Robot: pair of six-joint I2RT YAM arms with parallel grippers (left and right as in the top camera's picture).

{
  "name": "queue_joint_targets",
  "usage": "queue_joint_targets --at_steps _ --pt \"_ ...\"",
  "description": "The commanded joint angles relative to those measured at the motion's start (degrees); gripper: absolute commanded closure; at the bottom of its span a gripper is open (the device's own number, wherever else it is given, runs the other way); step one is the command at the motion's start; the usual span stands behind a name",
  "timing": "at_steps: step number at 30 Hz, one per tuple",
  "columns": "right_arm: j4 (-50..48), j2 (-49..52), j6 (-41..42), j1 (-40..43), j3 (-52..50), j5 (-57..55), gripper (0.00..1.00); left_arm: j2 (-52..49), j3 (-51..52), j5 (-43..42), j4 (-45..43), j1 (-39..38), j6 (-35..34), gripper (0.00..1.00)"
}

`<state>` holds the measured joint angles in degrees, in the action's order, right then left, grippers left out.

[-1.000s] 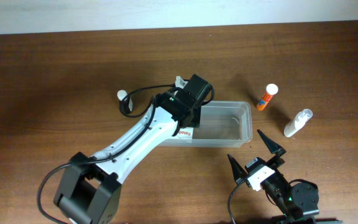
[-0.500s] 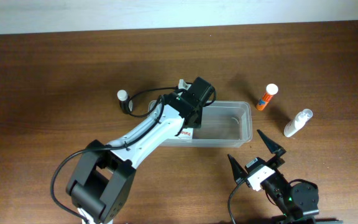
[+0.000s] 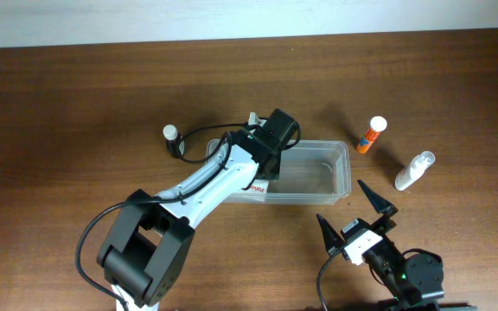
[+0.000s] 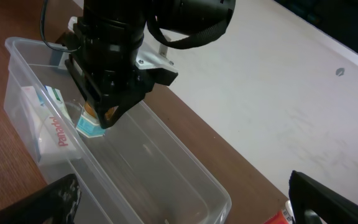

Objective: Pack container
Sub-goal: 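Lower the gold-lidded jar into the middle of the container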

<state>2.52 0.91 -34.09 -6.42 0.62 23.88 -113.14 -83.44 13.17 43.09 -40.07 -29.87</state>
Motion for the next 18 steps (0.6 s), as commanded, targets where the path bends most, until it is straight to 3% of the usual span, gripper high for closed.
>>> queue_joint_targets --at_steps 1,18 --pt "0.28 -0.55 0.42 0.44 -0.31 -0.33 0.02 -0.33 -1.03 1.31 0.2 0.0 -0.76 0.64" --pt "0.28 -0.55 0.42 0.44 -0.31 -0.33 0.02 -0.39 -0.98 3.56 0.9 0.0 -2.58 0.63"
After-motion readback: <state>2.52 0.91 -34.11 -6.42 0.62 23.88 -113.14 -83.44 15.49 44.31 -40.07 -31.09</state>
